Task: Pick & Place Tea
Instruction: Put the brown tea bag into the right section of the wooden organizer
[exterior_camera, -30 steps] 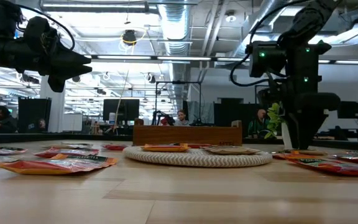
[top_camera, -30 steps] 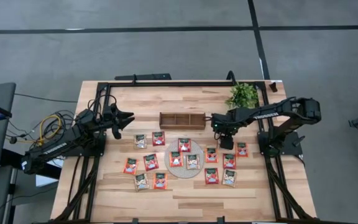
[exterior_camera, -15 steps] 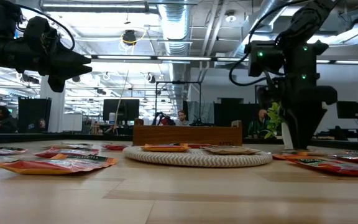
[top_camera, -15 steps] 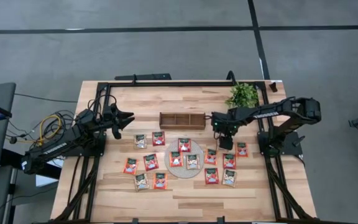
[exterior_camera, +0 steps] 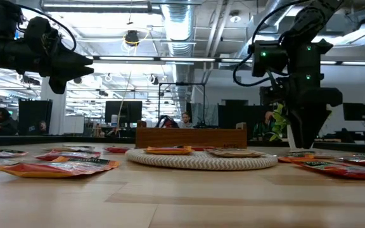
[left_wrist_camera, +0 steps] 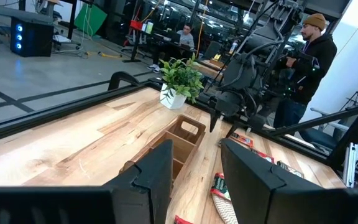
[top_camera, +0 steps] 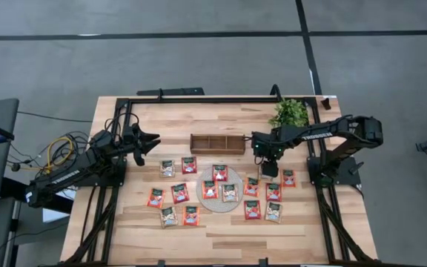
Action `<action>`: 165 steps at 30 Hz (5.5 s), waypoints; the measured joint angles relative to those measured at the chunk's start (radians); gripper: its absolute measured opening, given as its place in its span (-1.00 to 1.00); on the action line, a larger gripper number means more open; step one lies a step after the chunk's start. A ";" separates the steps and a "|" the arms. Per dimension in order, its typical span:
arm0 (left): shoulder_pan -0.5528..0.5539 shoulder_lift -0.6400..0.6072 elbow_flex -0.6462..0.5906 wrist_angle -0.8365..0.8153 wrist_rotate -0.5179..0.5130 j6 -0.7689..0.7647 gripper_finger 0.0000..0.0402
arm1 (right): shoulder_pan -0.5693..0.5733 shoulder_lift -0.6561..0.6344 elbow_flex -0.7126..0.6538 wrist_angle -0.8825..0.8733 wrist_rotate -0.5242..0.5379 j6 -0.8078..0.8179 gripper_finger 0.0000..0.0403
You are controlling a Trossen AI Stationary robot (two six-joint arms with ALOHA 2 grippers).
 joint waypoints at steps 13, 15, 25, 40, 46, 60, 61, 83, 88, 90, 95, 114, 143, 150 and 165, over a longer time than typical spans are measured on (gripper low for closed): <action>0.000 0.000 0.000 0.000 0.000 0.000 -0.36 | -0.012 -0.004 -0.066 0.040 0.009 0.023 0.05; 0.000 0.000 0.000 0.000 0.000 0.000 -0.36 | -0.012 -0.004 -0.067 0.043 0.026 0.031 0.05; 0.000 0.000 0.000 0.000 0.000 0.000 -0.36 | -0.014 -0.003 -0.068 0.054 0.105 0.055 -0.28; 0.000 0.000 0.000 0.000 0.000 0.000 -0.36 | -0.014 -0.001 -0.070 0.055 0.110 0.053 -0.94; 0.000 0.000 0.000 0.000 0.000 0.000 -0.36 | -0.015 0.004 -0.048 0.039 0.110 0.078 -0.98; 0.000 0.000 0.000 0.000 0.000 0.000 -0.36 | -0.014 -0.001 0.116 -0.177 0.110 0.030 -1.00; 0.000 0.000 0.000 0.000 0.000 0.000 -0.36 | -0.013 -0.007 0.133 -0.204 0.110 0.023 -1.00; 0.000 0.000 0.000 0.000 0.000 0.005 -0.36 | 0.028 -0.029 0.704 -0.517 0.252 -0.089 -1.00; 0.000 0.000 0.000 0.000 0.000 0.003 -0.36 | 0.026 0.033 0.815 -0.518 0.268 -0.140 -1.00; 0.000 0.000 0.000 0.000 0.000 0.003 -0.36 | 0.026 0.068 0.850 -0.523 0.268 -0.141 -1.00; 0.000 0.000 0.000 0.000 0.000 0.001 -0.36 | 0.028 0.165 0.912 -0.532 0.267 -0.160 -1.00; 0.000 0.000 0.000 0.000 0.000 0.002 -0.36 | 0.031 0.388 0.936 -0.496 0.272 -0.163 -1.00; 0.000 0.000 0.000 0.000 0.000 0.006 -0.36 | -0.023 0.428 0.897 -0.456 0.297 -0.193 -1.00; 0.000 0.000 0.000 0.000 0.000 0.006 -0.36 | -0.020 0.429 0.842 -0.386 0.297 -0.192 -1.00; 0.000 0.000 0.000 0.000 0.000 0.005 -0.36 | -0.035 0.428 0.843 -0.333 0.320 -0.257 -1.00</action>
